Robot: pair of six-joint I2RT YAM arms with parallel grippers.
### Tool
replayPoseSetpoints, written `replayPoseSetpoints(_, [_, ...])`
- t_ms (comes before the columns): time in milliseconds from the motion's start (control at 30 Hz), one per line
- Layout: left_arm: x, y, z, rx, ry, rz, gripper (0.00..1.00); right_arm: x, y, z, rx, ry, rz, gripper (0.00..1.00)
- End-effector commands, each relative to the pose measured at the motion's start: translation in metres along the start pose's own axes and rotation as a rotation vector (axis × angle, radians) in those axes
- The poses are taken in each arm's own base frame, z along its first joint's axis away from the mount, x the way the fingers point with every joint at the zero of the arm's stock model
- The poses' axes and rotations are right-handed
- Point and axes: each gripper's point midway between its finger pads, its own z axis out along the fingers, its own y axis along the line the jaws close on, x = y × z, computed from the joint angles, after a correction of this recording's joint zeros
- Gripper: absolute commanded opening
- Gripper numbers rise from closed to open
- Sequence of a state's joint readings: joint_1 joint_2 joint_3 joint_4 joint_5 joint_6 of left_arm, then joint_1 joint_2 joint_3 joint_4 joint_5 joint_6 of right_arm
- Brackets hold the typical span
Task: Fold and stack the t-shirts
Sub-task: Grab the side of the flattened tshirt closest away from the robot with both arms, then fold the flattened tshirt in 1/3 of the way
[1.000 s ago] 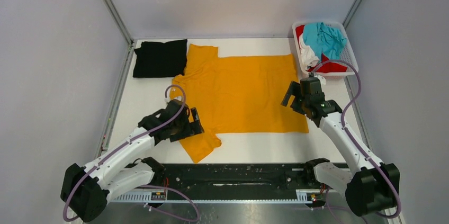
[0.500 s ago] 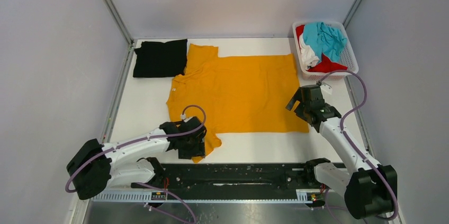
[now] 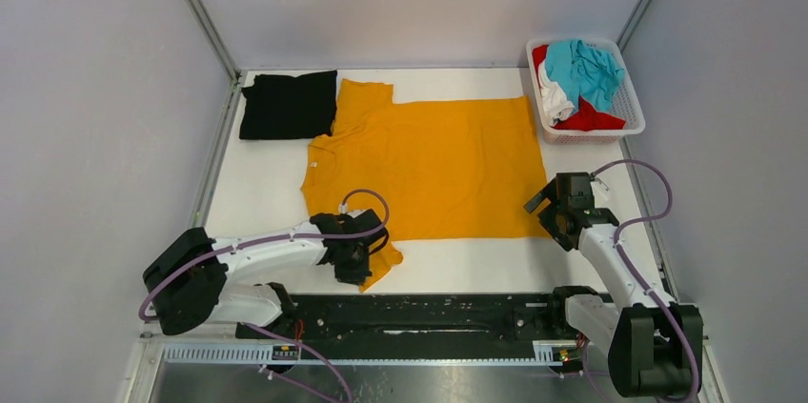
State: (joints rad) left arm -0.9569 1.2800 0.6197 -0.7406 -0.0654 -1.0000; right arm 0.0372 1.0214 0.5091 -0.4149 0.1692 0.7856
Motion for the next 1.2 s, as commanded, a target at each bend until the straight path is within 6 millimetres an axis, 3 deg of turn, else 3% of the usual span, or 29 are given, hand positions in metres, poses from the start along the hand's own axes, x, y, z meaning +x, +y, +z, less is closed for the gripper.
replayPoseSetpoints(0, [-0.006, 0.023, 0.002, -0.114, -0.052, -0.014, 0.00, 0.006, -0.008, -0.001, 0.010, -0.009, 0.075, 0.98])
replayPoseSetpoints(167, [-0.007, 0.013, -0.010, -0.033, -0.067, -0.002, 0.00, 0.016, -0.016, 0.007, 0.025, -0.001, 0.136, 0.95])
replayPoseSetpoints(400, [-0.006, 0.002, -0.022, 0.066, -0.076, -0.001, 0.00, 0.026, -0.011, 0.025, 0.016, 0.045, 0.156, 0.83])
replayPoseSetpoints(533, [-0.002, -0.002, -0.026, 0.101, -0.064, -0.009, 0.00, 0.029, -0.007, 0.030, 0.001, 0.063, 0.152, 0.60])
replayPoseSetpoints(667, [0.006, -0.002, -0.030, 0.133, -0.035, -0.041, 0.00, 0.028, -0.010, 0.028, 0.007, 0.049, 0.149, 0.18])
replayPoseSetpoints(800, [0.015, 0.008, -0.033, 0.132, -0.021, -0.080, 0.00, 0.028, -0.019, 0.021, 0.020, 0.028, 0.138, 0.00])
replayPoseSetpoints(1033, [0.038, 0.005, -0.043, 0.227, 0.042, -0.117, 0.00, 0.034, -0.038, -0.005, 0.038, 0.029, 0.064, 0.00])
replayPoseSetpoints(1167, [0.027, -0.013, -0.056, 0.324, -0.006, -0.076, 0.00, 0.035, -0.034, -0.012, -0.005, 0.031, 0.041, 0.00])
